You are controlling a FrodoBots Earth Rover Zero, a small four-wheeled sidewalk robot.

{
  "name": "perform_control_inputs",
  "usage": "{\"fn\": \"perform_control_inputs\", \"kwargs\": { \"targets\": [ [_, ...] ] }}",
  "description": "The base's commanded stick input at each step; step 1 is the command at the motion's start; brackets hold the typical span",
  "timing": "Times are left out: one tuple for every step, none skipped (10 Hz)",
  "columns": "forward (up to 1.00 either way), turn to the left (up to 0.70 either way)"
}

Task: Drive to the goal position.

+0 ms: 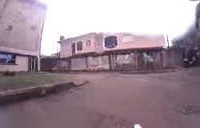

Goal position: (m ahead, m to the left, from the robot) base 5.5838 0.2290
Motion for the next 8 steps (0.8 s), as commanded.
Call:
{"fn": "perform_control_inputs", "kwargs": {
  "targets": [
    [0.50,-0.27],
    [0.50,-0.27],
    [0.50,-0.27],
    [0.50,-0.27],
    [0.50,-0.27],
    [0.50,-0.27],
    [0.50,-0.27],
    [0.50,-0.27]
  ]
}}
